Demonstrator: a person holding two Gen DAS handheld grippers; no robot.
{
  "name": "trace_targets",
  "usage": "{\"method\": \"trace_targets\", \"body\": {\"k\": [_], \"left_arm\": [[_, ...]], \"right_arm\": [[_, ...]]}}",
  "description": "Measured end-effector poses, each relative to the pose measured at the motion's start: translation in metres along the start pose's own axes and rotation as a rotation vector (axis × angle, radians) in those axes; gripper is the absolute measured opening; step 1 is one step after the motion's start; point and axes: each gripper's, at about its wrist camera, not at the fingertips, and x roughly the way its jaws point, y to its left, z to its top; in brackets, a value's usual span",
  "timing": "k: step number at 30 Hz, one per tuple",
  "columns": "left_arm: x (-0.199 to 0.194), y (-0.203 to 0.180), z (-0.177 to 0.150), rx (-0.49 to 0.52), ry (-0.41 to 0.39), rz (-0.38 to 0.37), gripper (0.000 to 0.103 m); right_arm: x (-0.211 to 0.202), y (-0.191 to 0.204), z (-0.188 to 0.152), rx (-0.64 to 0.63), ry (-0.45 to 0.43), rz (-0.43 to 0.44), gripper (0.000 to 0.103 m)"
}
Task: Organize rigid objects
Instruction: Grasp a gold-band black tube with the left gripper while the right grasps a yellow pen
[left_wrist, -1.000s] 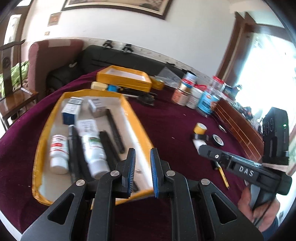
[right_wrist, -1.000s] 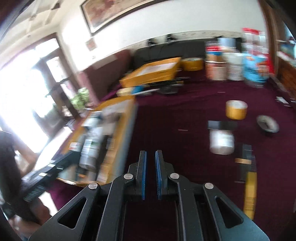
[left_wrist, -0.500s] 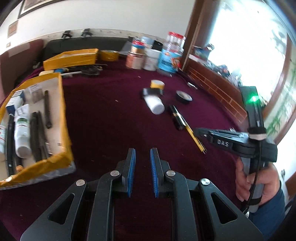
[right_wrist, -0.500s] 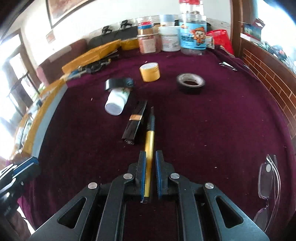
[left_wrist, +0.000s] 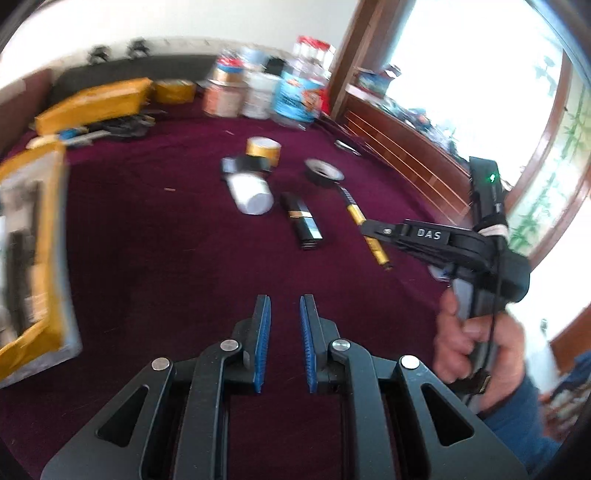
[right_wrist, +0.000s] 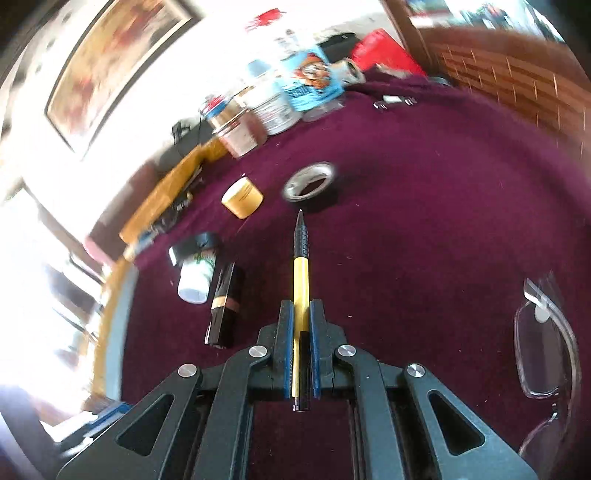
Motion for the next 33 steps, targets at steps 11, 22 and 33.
{"method": "trace_targets", "body": {"k": [11,22,33], "left_arm": [[0.082,-0.029,0.065,-0.043,0.151,0.042,0.013],[0.125,-0.032,0.097,-0.086,0.198,0.127,0.019],[0.137,-0.035,0.095,-0.034,0.193,0.186,0.015]], "right_arm": [[-0.001,-0.005,-0.002,0.026,0.000,0.017,0.007],[-0.001,-0.004,-0.003,0.013,0.004,0.038,0.007],[-0.001,-0.004,-0.003,0.010,0.011,0.048,0.007]]}}
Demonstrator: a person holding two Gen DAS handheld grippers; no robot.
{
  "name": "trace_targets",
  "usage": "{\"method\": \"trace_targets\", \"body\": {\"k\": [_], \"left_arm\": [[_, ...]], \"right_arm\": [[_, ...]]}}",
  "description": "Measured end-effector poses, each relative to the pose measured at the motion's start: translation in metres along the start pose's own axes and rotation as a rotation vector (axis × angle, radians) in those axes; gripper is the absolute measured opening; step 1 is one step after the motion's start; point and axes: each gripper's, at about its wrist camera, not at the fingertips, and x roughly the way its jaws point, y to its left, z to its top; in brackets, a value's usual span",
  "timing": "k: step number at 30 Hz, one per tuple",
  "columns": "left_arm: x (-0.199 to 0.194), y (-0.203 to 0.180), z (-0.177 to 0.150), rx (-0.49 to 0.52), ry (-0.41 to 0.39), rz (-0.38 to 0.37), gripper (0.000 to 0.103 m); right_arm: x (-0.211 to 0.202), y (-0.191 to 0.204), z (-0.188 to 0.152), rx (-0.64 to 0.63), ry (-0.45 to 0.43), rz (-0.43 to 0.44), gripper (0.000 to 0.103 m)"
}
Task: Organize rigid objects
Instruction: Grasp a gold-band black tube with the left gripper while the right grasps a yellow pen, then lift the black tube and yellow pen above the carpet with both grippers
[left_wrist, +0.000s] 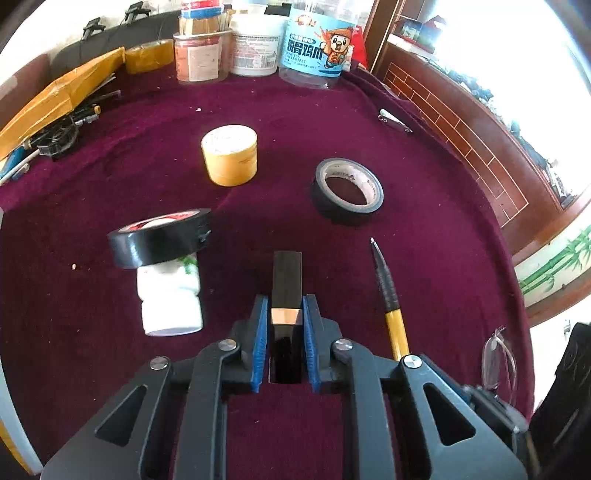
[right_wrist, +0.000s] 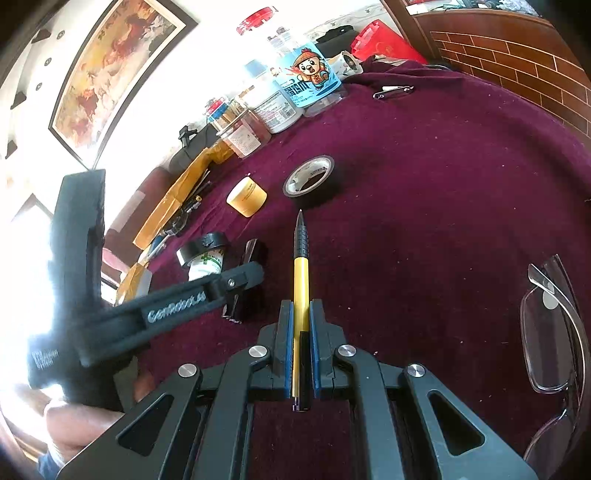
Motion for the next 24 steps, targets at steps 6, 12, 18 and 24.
{"method": "trace_targets", "body": {"k": [6,12,18,24], "left_arm": [[-0.026,0.009,-0.044,0.085,-0.042,0.005,0.015],[-0.066,0.044,-0.102,0.074,-0.104,0.011,0.015],[-0.071,0.064,-0.109,0.018,-0.138,-0.049,0.016],[-0.069,0.070,-0.108,-0.013,-0.145,-0.093,0.016]], "right_arm": [[-0.002,-0.001,0.000,-0.005,-0.003,0.010,0.007],[0.005,0.006,-0.001,-0.040,0.036,0.019,0.007],[0.015,0.007,-0.002,-0.051,0.081,0.000,0.007],[0.018,0.020,-0.003,-0.115,0.089,-0.071,0.008]]}}
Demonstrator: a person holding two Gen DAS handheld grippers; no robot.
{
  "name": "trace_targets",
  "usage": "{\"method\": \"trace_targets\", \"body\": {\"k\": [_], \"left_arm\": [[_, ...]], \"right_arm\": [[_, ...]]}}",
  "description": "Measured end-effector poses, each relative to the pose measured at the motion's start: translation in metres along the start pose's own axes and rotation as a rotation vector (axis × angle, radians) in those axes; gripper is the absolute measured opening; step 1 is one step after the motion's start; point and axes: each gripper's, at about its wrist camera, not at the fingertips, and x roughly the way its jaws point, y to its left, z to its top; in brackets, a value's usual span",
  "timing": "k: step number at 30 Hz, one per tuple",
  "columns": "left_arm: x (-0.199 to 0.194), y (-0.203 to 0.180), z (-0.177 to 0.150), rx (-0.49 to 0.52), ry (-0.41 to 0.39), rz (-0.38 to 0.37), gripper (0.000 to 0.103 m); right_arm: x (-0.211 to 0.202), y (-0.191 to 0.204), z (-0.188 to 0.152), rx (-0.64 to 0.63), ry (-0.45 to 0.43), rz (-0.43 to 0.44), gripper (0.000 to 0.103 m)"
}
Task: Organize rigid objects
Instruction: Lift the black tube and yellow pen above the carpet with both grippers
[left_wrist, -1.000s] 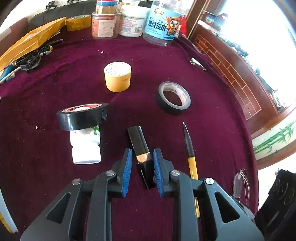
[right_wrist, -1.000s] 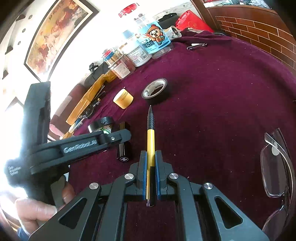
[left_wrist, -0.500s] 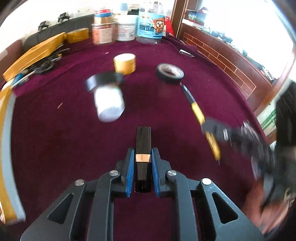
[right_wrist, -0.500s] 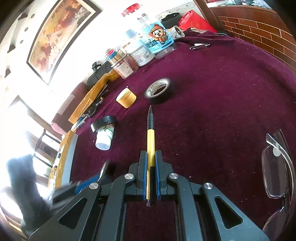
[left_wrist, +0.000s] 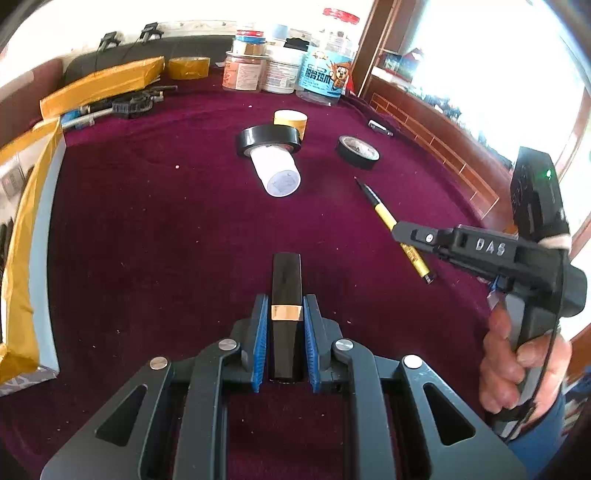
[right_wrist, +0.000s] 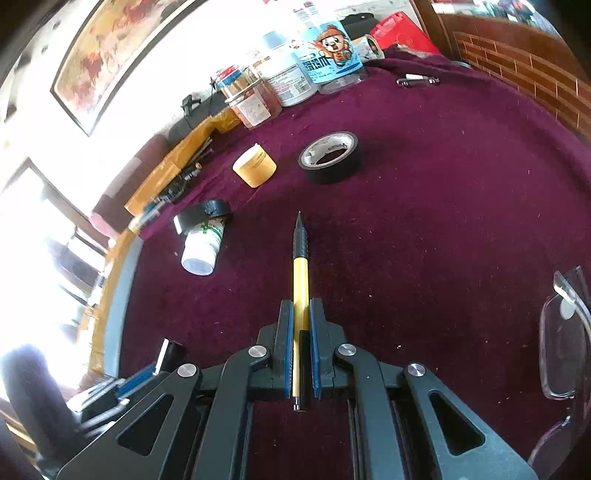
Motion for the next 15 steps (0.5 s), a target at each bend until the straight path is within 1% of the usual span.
{"method": "trace_targets", "body": {"k": [3,11,13,15], "left_arm": [[-0.001,0.003,-0.001,-0.016,-0.002,-0.017,0.016],[-0.002,-0.005,-0.003,0.033,-0.004,0.023,0.015],[-0.002,-0.006,-0.003,0.032,-0.004,0.022,0.015],[-0.002,-0.005,-0.004,0.028,-0.005,0.020,0.015]], "right_arm": [[0.001,0.012,0.000,-0.062,0.005,-0.073,0.008],[0.008,0.043,-0.005,-0.217,0.014,-0.263,0.008],[0.010,0.047,-0.005,-0.236,0.015,-0.286,0.008],[0.009,0.046,-0.004,-0.234,0.015,-0.283,0.008]]}}
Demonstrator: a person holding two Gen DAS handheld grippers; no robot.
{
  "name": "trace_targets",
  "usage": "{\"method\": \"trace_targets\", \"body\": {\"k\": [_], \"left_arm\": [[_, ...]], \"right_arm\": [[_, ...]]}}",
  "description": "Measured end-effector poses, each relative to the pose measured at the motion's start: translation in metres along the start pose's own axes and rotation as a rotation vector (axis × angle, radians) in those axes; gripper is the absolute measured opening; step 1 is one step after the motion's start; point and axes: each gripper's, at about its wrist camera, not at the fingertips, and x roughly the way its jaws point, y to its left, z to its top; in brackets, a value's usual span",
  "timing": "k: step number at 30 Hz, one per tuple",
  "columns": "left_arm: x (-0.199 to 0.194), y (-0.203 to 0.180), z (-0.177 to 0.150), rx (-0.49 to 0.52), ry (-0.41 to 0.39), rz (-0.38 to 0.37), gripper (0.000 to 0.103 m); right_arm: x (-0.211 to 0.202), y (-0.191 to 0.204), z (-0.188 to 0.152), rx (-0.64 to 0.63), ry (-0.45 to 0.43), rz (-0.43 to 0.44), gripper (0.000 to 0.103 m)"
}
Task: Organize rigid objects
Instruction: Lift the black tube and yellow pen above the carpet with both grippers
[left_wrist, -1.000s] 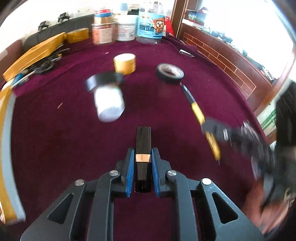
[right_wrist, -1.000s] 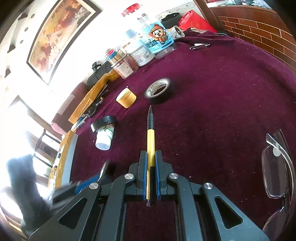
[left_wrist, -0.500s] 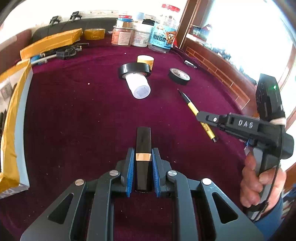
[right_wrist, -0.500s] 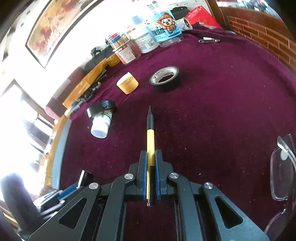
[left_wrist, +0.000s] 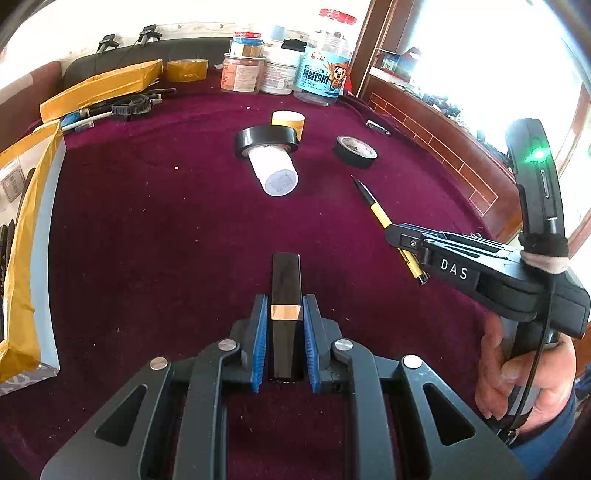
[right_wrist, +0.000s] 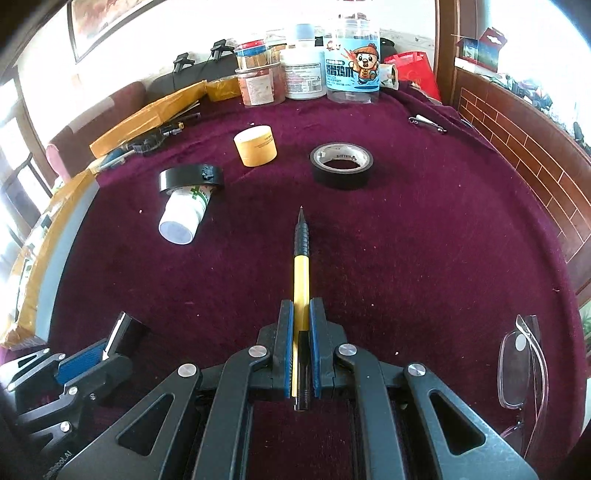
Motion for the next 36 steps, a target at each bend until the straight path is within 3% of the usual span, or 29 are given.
{"method": "trace_targets", "body": {"k": [5,11,16,25,36], "left_arm": [[-0.002,0.002,-0.001,-0.008,-0.008,-0.011,0.015],[-0.006,0.000,-0.003,0.009,-0.028,-0.024,0.015],[-0.009,0.000,-0.003,0.018,-0.044,-0.051,0.015],[-0.009,-0.006,-0.002,0.052,-0.042,-0.110,0.015],[-0.006,-0.008,-0.001,0.062,-0.032,-0.129,0.015]], "right_arm": [[-0.004,-0.009,-0.005,0.042,-0.006,0.091,0.008],[-0.004,0.001,-0.006,0.004,-0.003,0.063,0.008],[-0.003,-0.003,-0.006,0.024,0.000,0.095,0.008],[-0.003,0.007,-0.006,-0.020,0.003,0.061,0.011],[-0.004,0.002,-0.006,0.000,0.003,0.085,0.011]]}}
